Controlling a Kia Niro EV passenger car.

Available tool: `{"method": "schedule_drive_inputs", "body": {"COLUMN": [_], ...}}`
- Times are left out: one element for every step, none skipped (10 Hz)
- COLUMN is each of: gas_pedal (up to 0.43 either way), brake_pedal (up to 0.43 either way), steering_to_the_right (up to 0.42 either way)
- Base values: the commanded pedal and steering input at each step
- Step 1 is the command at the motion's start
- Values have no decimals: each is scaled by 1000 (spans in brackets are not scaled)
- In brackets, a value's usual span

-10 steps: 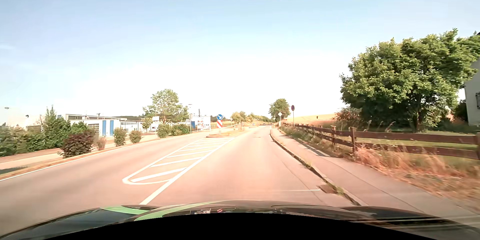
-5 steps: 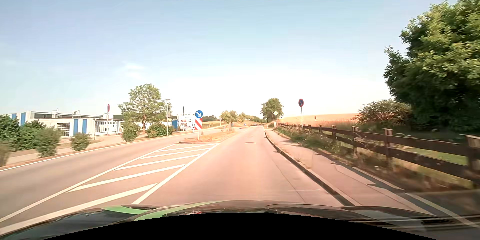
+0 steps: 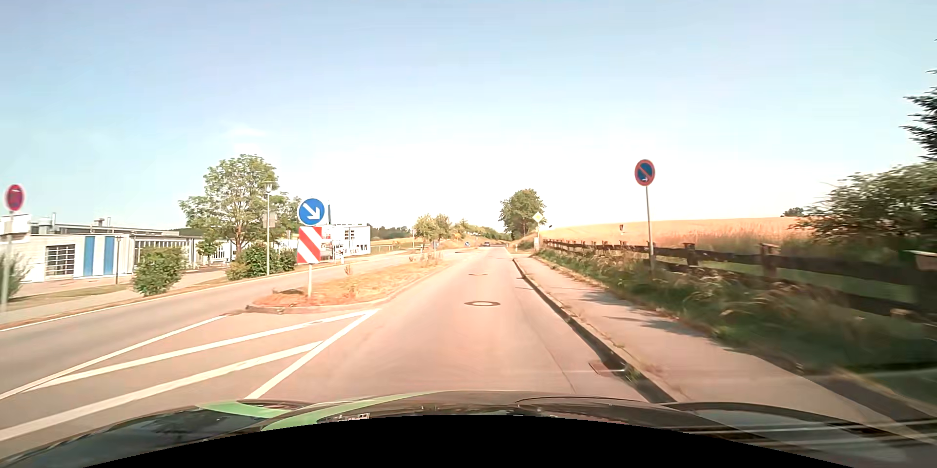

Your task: Follow the waypoints while adhering to traffic rules and regulations

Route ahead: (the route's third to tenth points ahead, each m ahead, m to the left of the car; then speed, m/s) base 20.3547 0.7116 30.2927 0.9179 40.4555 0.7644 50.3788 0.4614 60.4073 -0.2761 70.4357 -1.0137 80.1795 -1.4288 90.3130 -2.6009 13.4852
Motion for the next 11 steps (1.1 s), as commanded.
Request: {"method": "schedule_drive_inputs", "body": {"gas_pedal": [177,177,177,177,177,177,177,177,169,150,130], "brake_pedal": [0,0,0,0,0,0,0,0,0,0,0], "steering_to_the_right": [12,10,10,10,10,10,10,9,9,8,7]}}
